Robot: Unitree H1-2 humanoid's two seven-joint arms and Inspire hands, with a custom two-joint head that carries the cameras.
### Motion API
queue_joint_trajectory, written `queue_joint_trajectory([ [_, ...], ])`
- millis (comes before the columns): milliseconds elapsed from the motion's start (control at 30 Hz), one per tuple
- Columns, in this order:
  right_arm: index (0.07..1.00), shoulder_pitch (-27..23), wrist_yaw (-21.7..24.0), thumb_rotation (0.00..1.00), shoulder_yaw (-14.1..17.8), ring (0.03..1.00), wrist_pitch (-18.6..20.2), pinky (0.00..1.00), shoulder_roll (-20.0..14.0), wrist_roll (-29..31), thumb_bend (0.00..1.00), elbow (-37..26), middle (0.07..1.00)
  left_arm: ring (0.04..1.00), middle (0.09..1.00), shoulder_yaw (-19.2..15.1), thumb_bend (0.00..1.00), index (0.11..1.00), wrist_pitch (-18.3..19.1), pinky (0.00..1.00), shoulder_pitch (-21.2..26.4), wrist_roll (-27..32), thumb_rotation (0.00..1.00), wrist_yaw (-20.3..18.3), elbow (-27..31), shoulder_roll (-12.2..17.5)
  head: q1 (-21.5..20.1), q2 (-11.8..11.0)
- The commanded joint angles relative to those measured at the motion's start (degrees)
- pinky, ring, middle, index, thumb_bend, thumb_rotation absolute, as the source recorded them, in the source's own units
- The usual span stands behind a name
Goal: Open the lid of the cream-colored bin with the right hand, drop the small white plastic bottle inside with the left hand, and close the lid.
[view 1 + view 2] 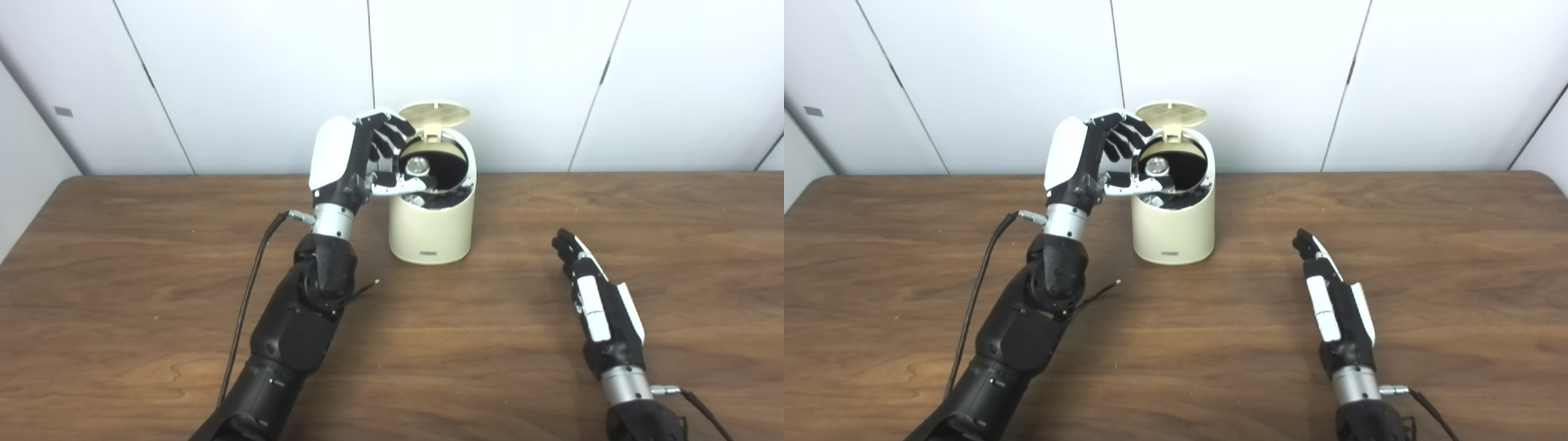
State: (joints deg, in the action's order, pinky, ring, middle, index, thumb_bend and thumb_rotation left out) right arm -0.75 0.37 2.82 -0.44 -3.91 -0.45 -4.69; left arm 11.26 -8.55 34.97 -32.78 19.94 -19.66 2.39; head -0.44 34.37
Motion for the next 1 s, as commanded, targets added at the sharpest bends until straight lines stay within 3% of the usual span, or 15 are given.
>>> queue_joint_trajectory([
  [0, 0.899, -0.69, 0.06, 0.94, 0.37, 0.960, -2.23, 0.99, -0.32, 0.56, 0.66, 0.31, 0.910, 0.375, 0.456, -1.10, 0.75, 0.494, -2.94, 0.31, 2.17, 1.50, 0.06, 1.59, 1.68, -0.60, 0.02, 0.05],
  [33, 0.901, -0.69, 0.08, 0.94, 0.38, 0.959, -2.13, 0.99, -0.31, 0.63, 0.66, 0.25, 0.910, 0.360, 0.445, -1.47, 0.62, 0.487, -3.55, 0.30, 2.06, 1.97, 0.06, 1.91, 1.61, -0.84, 0.00, -0.01],
  [100, 0.901, -0.57, 0.11, 0.94, 0.34, 0.958, -2.12, 0.98, -0.38, 0.51, 0.65, 0.13, 0.909, 0.314, 0.411, -1.96, 0.55, 0.490, -5.49, 0.25, 1.85, 2.27, 0.03, 2.97, 1.23, -0.97, -0.04, 0.08],
  [233, 0.900, -0.31, 0.19, 0.94, 0.43, 0.960, -1.79, 0.98, -0.43, 0.73, 0.65, -0.29, 0.911, 0.288, 0.393, -2.88, 0.52, 0.494, -8.60, 0.23, 1.48, 3.22, 0.00, 4.37, 0.85, -1.01, 0.25, 0.09],
  [433, 0.899, -0.22, 0.53, 0.94, 0.35, 0.955, -1.77, 0.99, -0.79, 1.19, 0.64, -0.33, 0.907, 0.330, 0.406, -4.64, 0.52, 0.499, -9.10, 0.27, 0.66, 3.79, 0.00, 4.59, 3.26, -1.38, 0.40, 0.19],
  [633, 0.898, -0.31, 0.55, 0.93, 0.54, 0.953, -2.48, 0.99, -0.97, 1.90, 0.62, 0.15, 0.903, 0.357, 0.443, -6.74, 0.53, 0.494, -5.83, 0.29, -1.32, 6.03, 0.00, 1.85, 9.18, -1.35, 0.24, 0.41],
  [833, 0.911, -0.66, 1.07, 0.93, 0.60, 0.964, -2.75, 0.97, -1.38, 2.80, 0.63, -0.15, 0.916, 0.321, 0.407, -9.06, 0.52, 0.511, 3.06, 0.24, -5.34, 9.96, 0.00, -4.46, 17.67, -0.40, 0.01, 0.49],
  [967, 0.908, -1.54, 1.36, 0.91, 0.71, 0.957, -2.38, 0.95, -1.84, 3.45, 0.65, -0.66, 0.919, 0.393, 0.450, -11.15, 0.52, 0.505, 8.72, 0.30, -8.72, 13.46, 0.00, -7.67, 22.89, -0.14, -0.08, 0.51],
])
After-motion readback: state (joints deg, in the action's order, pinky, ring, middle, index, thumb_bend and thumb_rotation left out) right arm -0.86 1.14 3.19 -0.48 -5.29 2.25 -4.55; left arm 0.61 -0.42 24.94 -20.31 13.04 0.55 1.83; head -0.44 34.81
